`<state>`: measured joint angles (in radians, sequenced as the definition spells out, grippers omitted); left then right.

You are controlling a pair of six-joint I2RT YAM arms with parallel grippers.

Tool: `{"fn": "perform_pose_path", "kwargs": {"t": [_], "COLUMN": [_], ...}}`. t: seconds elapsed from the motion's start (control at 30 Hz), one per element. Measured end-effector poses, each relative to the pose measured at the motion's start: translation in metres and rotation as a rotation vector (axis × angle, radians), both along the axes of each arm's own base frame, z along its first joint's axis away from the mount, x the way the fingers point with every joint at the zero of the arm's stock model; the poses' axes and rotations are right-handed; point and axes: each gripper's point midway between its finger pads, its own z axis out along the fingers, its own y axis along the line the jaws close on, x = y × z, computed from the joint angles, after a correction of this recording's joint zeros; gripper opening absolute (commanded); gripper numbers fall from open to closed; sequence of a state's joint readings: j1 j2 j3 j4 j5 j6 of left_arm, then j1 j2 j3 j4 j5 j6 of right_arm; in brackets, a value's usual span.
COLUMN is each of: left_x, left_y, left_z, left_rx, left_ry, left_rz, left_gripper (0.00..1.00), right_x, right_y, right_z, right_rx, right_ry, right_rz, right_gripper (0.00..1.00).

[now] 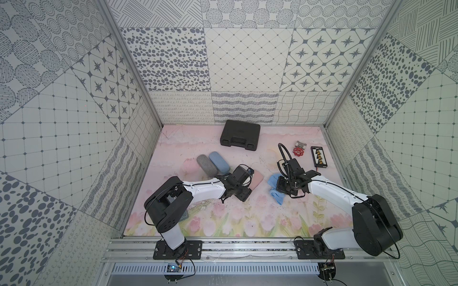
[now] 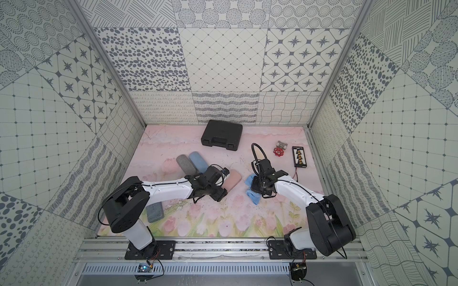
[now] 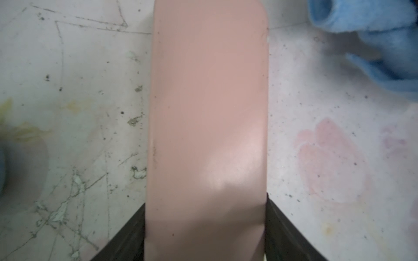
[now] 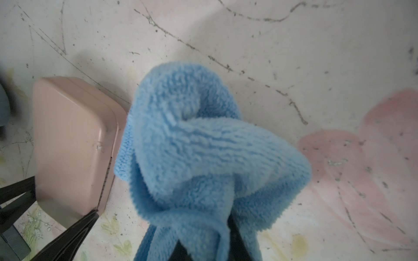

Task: Wipe the eyeglass case
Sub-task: Adjust the eyeglass case at the center of the board.

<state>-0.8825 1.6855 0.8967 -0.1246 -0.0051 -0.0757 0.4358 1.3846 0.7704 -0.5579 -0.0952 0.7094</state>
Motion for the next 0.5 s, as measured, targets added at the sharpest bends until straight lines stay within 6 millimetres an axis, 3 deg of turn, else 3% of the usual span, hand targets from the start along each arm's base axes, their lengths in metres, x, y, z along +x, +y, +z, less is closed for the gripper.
{"fn": "perform_pose_path", "kwargs": {"t": [0.23,0.4,0.5], "left_x": [-0.027,-0.032,-0.032], "left_y": [-0.008,-0.01,-0.009], "left_z": [-0.002,-0.002,-0.002], "left_rx": [-0.03,-0.056,-0.065], "left_ry": [0.019,0.015,0.01], "left_rz": [-0.059,-0.056,-0.047], "left_gripper": [0.42,0.64,0.71], "right_x": [0.003,0.003,0.003], "right_y": [-0.004,-0.005,-0.006], "right_z": [0.008,0.008,0.008], "right_rx": [-0.007,-0.011,-0.018], "right_ry": [-0.033,-0.034,-0.036], "right_rz": [-0.007,-0.005,-0.007], "right_gripper": [0.0,0.0,0.0]}}
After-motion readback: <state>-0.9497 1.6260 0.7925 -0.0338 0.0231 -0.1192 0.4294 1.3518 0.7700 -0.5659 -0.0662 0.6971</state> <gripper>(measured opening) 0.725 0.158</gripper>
